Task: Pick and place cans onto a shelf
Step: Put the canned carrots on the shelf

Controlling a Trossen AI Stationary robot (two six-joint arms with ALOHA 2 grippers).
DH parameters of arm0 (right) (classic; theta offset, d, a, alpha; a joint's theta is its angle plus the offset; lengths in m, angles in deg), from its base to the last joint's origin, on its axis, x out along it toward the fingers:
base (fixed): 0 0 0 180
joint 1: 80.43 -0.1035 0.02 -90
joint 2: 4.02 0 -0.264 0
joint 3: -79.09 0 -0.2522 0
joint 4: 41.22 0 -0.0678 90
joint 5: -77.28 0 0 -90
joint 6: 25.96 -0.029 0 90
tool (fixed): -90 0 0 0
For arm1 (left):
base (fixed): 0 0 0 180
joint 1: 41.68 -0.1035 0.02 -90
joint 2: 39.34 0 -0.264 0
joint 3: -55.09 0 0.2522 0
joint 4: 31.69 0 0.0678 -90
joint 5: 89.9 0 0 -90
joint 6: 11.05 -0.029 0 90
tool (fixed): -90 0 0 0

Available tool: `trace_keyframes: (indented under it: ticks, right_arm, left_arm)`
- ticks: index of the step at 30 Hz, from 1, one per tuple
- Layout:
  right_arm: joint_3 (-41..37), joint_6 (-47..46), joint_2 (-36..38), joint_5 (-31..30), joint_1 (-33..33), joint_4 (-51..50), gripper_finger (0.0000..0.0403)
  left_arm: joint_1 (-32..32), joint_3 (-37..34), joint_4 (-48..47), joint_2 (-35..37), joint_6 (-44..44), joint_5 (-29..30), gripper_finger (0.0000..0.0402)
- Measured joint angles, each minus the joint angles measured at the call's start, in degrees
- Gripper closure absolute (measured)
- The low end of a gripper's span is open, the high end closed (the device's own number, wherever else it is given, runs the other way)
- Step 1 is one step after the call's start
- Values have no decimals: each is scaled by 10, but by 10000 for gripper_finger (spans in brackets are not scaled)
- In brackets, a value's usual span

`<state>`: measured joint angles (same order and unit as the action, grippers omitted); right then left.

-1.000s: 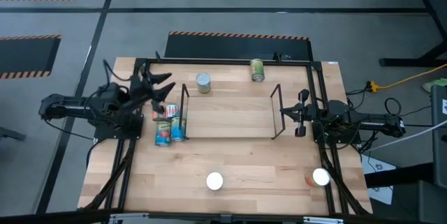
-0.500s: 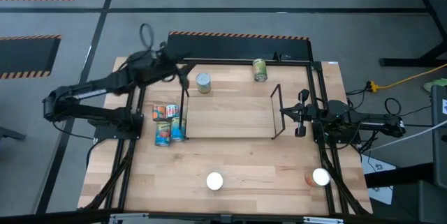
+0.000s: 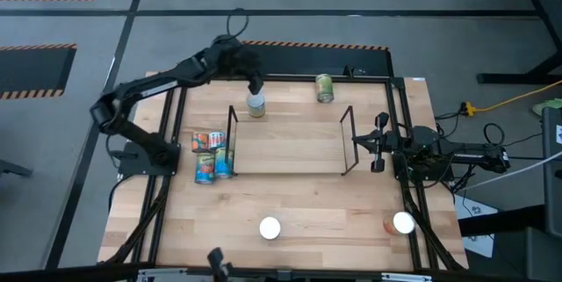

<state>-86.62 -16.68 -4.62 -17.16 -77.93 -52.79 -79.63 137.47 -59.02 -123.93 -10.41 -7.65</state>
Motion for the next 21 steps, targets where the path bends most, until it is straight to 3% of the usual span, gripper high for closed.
trace_keyframes:
  ticks: [9,21]
  right_arm:
    - [0,0,0,0,0,0,392]
    - [0,0,0,0,0,0,392]
  left_arm:
    - [-30,0,-49,-77,8,-29,214]
    - [-37,0,-159,-81,-12,7,214]
